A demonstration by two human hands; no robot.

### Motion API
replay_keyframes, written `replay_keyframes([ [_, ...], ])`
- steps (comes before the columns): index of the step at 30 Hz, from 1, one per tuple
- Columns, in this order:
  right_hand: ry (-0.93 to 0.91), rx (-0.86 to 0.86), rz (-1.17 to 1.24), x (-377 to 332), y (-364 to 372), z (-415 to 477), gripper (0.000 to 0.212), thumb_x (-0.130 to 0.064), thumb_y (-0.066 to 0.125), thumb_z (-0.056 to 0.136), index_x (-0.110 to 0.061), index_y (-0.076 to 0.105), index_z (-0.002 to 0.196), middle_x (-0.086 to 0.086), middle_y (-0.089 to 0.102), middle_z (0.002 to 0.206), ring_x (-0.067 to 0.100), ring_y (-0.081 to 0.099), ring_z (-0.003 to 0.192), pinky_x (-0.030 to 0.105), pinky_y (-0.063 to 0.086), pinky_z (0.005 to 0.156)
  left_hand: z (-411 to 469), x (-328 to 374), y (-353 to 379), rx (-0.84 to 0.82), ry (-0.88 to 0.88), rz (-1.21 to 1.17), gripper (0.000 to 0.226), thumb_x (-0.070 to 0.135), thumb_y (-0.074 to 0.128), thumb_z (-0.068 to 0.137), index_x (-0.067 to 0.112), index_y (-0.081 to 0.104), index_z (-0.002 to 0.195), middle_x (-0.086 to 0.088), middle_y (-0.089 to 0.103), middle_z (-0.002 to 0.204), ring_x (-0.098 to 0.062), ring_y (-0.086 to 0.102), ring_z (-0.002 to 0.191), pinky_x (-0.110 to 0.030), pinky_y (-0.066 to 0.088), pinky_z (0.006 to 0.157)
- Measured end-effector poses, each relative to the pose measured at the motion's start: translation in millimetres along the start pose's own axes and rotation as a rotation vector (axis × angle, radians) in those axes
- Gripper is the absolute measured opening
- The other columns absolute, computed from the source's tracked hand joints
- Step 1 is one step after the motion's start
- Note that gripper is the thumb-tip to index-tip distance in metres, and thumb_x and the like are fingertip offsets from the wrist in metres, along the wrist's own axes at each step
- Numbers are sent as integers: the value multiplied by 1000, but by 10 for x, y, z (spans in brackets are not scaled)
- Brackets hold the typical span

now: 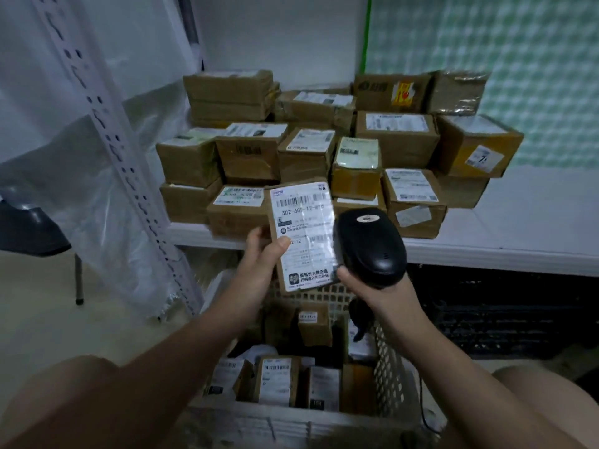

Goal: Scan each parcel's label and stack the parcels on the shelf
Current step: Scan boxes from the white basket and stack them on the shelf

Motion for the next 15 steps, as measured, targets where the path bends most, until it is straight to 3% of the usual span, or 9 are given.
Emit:
replay_keyframes([
  [1,-10,37,29,-44,-71,24,38,-6,77,70,-17,66,105,-7,75,94,1,68,94,19,55,85,63,67,138,-31,-7,16,76,65,60,71,34,39,136,6,65,121,-16,63,111,-49,46,99],
  [3,-47,115,83,-207,-216,70,49,-9,77,70,-7,64,117,5,73,109,13,67,105,24,55,88,160,278,455,-91,31,88,55,66,55,79,36,52,125,4,62,124,-14,60,113,-45,45,102],
  [5,-99,181,124,-399,-386,155,49,-4,75,74,-7,62,122,6,71,114,16,66,109,28,53,92,260,504,751,-152,89,164,36,61,48,89,40,57,118,7,57,128,-9,58,113,-33,45,99],
  [7,-166,232,95,-659,-549,271,44,-3,74,78,-12,63,120,2,72,113,15,66,109,31,53,93,323,797,1048,-252,169,223,35,54,49,91,38,55,121,9,57,127,-6,57,113,-24,44,93],
  [9,-208,304,29,-880,-755,441,34,-7,75,79,-19,68,110,-2,75,104,13,69,100,32,53,86,366,1093,1336,-357,264,267,48,49,58,84,33,49,128,15,61,122,3,58,110,-20,45,92],
  [12,-207,371,-2,-1131,-1048,776,27,-11,79,77,-23,71,100,-3,76,98,15,70,97,35,53,85,548,1417,1650,-409,442,413,83,27,74,80,31,21,143,30,48,122,21,50,103,1,37,83],
  [13,-186,366,-5,-1183,-1116,898,27,-11,78,78,-22,71,101,-2,76,98,16,71,97,35,54,85,644,1472,1717,-394,493,497,94,24,75,80,30,12,149,26,45,130,15,47,111,1,33,86],
  [15,-136,344,-45,-1232,-1208,1136,25,-9,76,80,-21,70,102,-2,76,95,16,71,94,33,53,83,833,1514,1825,-341,575,705,93,28,74,82,29,12,152,6,40,146,-7,41,129,-10,31,95],
])
Point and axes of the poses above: each hand's wrist, its own z-axis towards the middle knuckle, its own y-axis out of the palm, x = y × z, the point moved 8 cm from there along z, towards the middle knuckle
